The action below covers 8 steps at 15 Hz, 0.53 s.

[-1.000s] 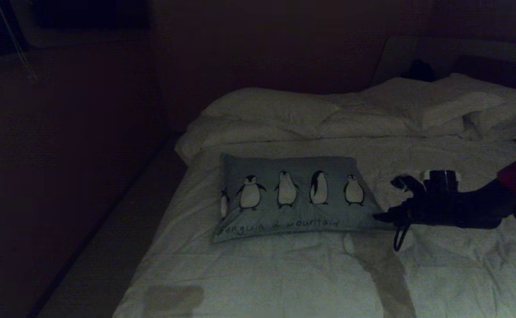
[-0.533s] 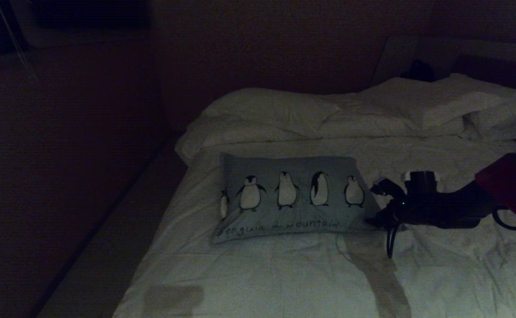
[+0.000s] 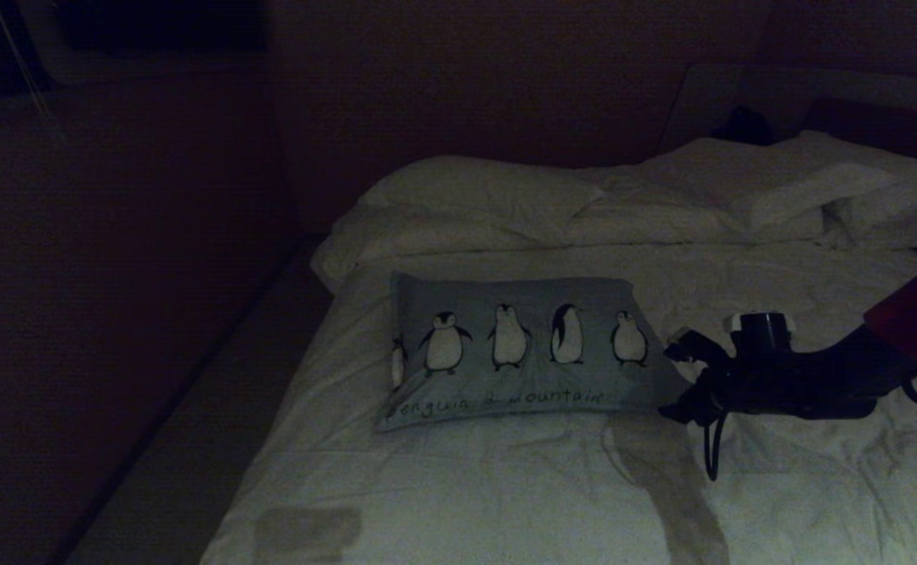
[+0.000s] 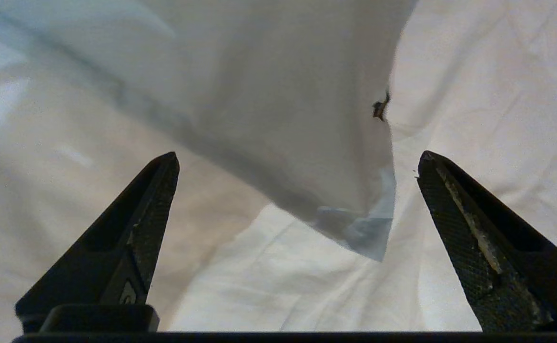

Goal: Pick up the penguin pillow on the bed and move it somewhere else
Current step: Pick up the pillow

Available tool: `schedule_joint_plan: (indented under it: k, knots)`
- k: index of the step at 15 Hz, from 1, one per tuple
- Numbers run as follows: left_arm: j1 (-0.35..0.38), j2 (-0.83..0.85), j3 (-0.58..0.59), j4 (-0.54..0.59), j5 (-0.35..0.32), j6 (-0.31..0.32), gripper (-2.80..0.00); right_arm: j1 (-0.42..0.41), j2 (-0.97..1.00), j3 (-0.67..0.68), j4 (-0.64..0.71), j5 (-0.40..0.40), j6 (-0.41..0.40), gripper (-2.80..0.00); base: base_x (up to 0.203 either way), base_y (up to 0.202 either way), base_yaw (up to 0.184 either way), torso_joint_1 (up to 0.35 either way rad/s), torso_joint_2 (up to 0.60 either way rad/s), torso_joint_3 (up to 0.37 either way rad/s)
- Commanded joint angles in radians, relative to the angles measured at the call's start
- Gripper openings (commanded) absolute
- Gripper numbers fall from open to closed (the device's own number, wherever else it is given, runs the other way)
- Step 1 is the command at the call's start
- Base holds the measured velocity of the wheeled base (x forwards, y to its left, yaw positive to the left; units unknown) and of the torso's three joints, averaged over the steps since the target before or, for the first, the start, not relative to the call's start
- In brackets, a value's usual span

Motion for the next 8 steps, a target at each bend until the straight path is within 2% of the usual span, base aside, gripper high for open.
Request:
schedule_joint_plan:
  k: [1,5,8]
  knots:
    - [0.000,0.000,0.000,-0.001,0.000,-0.001,-2.80,0.000,-0.010,0.012,-0.003,0.013,-0.014,0.00,0.000,0.000,0.000,0.000,0.00,0.000]
    - [0.000,0.000,0.000,-0.001,0.000,-0.001,-2.80,0.000,0.086,-0.112,0.009,0.008,-0.033,0.00,0.000,0.000,0.000,0.000,0.00,0.000]
    - [0.000,0.000,0.000,-0.001,0.000,-0.001,-2.80,0.000,0.130,-0.216,0.091,0.001,-0.040,0.00,0.000,0.000,0.000,0.000,0.00,0.000]
